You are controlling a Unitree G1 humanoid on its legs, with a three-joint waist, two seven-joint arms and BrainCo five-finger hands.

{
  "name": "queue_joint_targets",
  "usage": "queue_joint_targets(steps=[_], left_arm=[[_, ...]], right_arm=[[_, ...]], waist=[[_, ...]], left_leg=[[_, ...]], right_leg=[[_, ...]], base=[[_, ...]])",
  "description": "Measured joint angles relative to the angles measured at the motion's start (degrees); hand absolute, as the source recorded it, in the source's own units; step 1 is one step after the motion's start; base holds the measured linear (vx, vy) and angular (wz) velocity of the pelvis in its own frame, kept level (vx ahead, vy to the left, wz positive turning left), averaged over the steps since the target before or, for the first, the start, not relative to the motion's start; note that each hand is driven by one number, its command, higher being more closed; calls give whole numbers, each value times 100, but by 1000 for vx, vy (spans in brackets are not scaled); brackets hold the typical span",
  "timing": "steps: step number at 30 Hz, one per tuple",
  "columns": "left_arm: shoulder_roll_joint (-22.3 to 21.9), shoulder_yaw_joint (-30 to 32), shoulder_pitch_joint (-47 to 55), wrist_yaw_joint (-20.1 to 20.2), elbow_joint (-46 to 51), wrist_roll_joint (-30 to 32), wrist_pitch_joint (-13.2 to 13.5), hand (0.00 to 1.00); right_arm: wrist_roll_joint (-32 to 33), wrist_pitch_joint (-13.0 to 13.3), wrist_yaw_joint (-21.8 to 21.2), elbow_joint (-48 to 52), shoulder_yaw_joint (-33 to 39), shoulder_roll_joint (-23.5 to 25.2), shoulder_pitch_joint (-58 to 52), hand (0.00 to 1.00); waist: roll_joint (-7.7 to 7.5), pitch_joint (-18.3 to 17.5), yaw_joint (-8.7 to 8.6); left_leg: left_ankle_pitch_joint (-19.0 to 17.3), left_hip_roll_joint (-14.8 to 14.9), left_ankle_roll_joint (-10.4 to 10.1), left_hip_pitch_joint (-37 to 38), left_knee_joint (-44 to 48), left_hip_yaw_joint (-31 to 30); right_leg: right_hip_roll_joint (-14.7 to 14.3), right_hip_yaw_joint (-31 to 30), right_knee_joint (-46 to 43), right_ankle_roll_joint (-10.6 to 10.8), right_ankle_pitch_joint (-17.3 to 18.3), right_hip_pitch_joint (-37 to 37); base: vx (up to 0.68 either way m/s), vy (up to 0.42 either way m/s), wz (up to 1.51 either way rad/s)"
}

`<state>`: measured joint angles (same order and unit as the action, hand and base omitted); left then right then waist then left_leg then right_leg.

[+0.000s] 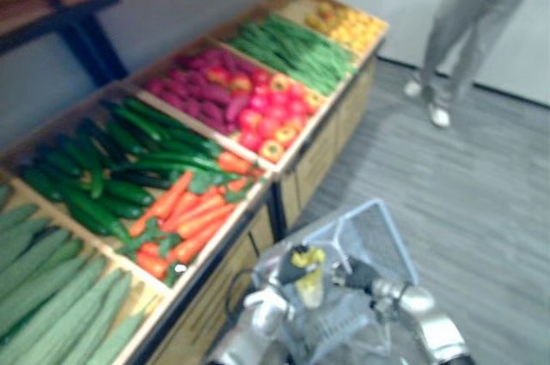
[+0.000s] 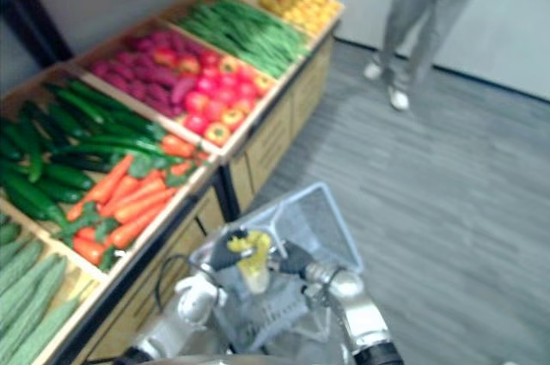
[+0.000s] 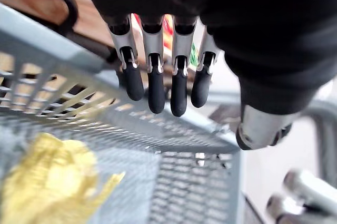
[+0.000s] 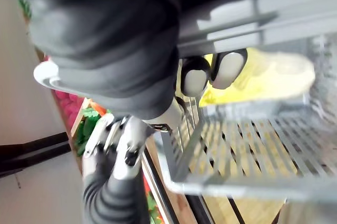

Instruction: Pick vegetable in the basket

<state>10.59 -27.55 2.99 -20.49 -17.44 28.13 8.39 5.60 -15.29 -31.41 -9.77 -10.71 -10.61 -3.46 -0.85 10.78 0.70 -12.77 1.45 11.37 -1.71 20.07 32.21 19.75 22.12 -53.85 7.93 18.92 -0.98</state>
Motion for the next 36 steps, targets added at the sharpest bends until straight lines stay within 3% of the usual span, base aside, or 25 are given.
queue_joint_targets(steps=[2, 3, 4, 6, 8, 10, 13, 14, 15, 17, 20, 22, 24, 28, 30, 31, 34, 36], left_arm=[[46, -5, -7, 187, 140, -284, 299, 0], [45, -18, -19, 298, 225, -523, 590, 0], [47, -16, -47, 413, 299, -767, 821, 0], [42, -12, -57, 628, 424, -1061, 1043, 0], [67, 52, 32, 1189, 565, -1607, 1296, 0], [138, 260, 270, 1625, 705, -1930, 1536, 0], [349, 543, 699, 2064, 989, -2487, 1857, 0], [451, 735, 857, 2233, 1199, -2748, 1985, 0], [410, 896, 950, 2345, 1285, -2938, 2101, 0], [282, 1155, 1235, 2503, 1815, -3028, 2331, 0], [61, 1405, 1242, 2592, 2405, -2948, 2688, 0], [70, 1483, 1102, 2611, 2480, -2921, 2809, 0], [118, 1487, 750, 2771, 2375, -2902, 2811, 0], [319, 1396, -95, 2640, 1730, -2398, 2711, 0], [571, 1377, -399, 2268, 1527, -2004, 2393, 0], [600, 1373, -474, 2172, 1437, -1924, 2291, 0], [810, 1329, -842, 1762, 852, -1395, 1673, 0], [960, 1287, -954, 1564, 482, -1089, 1404, 0]], right_arm=[[12, 94, 107, -41, 83, 0, -6, 100], [105, 115, 238, -59, 144, -2, -15, 100], [227, 159, 384, -126, 225, -2, -14, 100], [300, 165, 563, -255, 427, 29, -38, 100], [349, 225, 874, -414, 923, 39, -195, 100], [331, 338, 1035, -801, 1294, 18, -261, 100], [328, 389, 1210, -1589, 1756, 14, -359, 100], [319, 418, 1266, -1842, 1917, 41, -461, 100], [311, 444, 1320, -2139, 2097, 8, -523, 100], [326, 500, 1337, -2480, 2384, 27, -538, 100], [327, 501, 1335, -2841, 2706, -62, -719, 100], [322, 474, 1333, -3158, 2774, -194, -715, 100], [337, 439, 1335, -3558, 2871, -264, -678, 100], [334, 611, 1344, -4172, 3067, -402, -492, 100], [334, 783, 1342, -4320, 3288, -376, -469, 100], [335, 806, 1342, -4337, 3354, -375, -479, 100], [336, 861, 1331, -4473, 3690, -236, -545, 100], [337, 909, 1330, -4473, 3734, -137, -574, 100]], waist=[[0, 0, -7], [5, 2, -52], [14, 3, -73], [6, -5, -95], [57, -81, -176], [49, -159, -199], [-146, -272, -63], [-334, -325, 4], [-299, -344, 93], [-106, -396, 245], [70, -600, 232], [127, -619, 164], [134, -617, 94], [165, -638, -10], [154, -642, -225], [157, -639, -241], [94, -602, -349], [64, -584, -395]], left_leg=[[1, -3, -1, 91, -1, -324], [3, -15, -14, 99, -14, -626], [-8, -57, -175, 127, -137, -1004], [-9, -175, -369, 201, -395, -1524], [59, -289, -489, 218, -626, -2352], [104, -287, -540, 208, -711, -2790], [175, -244, -823, 97, -674, -3210], [159, -215, -1079, -43, -501, -3308], [126, -26, -1337, -138, -328, -3407], [106, 405, -1605, -176, -309, -3469], [346, 891, -1666, -48, -739, -3015], [472, 1012, -1605, 13, -795, -2590], [521, 1014, -1526, 88, -708, -1976], [900, 694, -1585, 329, -1360, -1818], [1371, 428, -1543, 707, -2274, -1804], [1459, 394, -1540, 788, -2452, -1801], [1518, 325, -1528, 936, -2568, -1810], [1522, 335, -1534, 962, -2601, -1803]], right_leg=[[-114, -91, 497, -64, 59, 2], [-290, -276, 1181, -74, 82, 42], [-481, -527, 1886, -80, 84, 111], [-672, -851, 2621, -68, 43, 214], [-806, -1356, 3301, 72, -44, 379], [-827, -1694, 3666, 48, -282, 380], [-863, -2304, 3920, -292, -673, 361], [-897, -2465, 3952, -259, -943, 344], [-1055, -2337, 3875, -143, -964, 336], [-1375, -2038, 4006, -126, -1015, 197], [-1538, -1601, 4268, -231, -1051, -81], [-1531, -1409, 4398, -253, -1053, -259], [-1451, -1181, 4549, -257, -1051, -439], [-1207, -1164, 4622, -212, -1073, -447], [-1083, -1151, 4776, -114, -1137, -479], [-1074, -1146, 4790, -99, -1147, -504], [-1053, -1132, 4818, -95, -1149, -627], [-1074, -1128, 4844, -95, -1149, -640]], base=[[195, -76, 97], [164, -135, 120], [128, -175, 123], [92, -200, 120], [45, -244, 172], [56, -309, 172], [127, -425, 158], [149, -448, 128], [181, -497, 108], [148, -366, 37], [148, -233, 53], [118, -95, 56], [69, -22, 55], [8, 73, 10], [10, 90, 11], [22, 70, 6], [5, 31, 0], [-21, -10, 0]])
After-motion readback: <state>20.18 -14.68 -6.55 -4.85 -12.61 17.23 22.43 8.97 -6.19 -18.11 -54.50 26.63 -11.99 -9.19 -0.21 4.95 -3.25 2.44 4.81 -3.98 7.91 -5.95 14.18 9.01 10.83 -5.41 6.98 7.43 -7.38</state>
